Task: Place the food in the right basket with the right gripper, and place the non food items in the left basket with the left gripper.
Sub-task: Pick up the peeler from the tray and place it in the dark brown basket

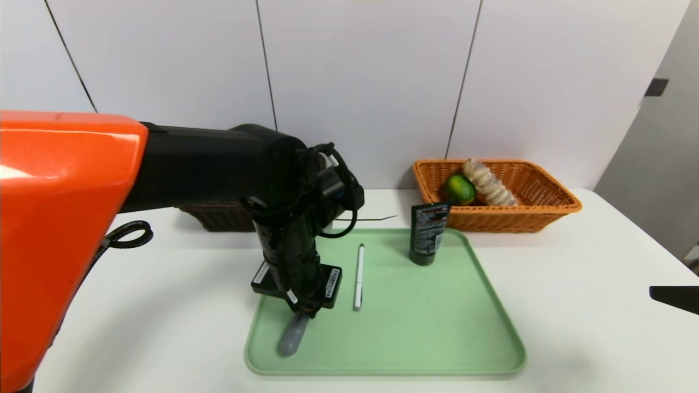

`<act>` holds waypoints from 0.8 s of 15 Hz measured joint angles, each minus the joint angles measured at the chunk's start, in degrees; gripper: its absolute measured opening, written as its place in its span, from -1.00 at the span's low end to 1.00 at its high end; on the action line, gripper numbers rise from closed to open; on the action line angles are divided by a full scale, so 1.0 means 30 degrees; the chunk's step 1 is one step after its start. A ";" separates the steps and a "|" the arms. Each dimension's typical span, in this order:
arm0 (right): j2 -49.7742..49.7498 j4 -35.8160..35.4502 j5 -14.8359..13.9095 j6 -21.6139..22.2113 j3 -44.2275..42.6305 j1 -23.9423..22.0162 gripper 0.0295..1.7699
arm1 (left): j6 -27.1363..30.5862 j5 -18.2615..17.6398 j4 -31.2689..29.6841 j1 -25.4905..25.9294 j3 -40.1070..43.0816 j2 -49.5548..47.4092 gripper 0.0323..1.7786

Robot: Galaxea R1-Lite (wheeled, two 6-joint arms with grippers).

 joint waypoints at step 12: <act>-0.0463 -0.0037 0.0248 0.0118 0.0317 -0.0012 0.93 | -0.0313 -0.0898 -0.3617 0.1499 -0.2588 -0.6628 -0.72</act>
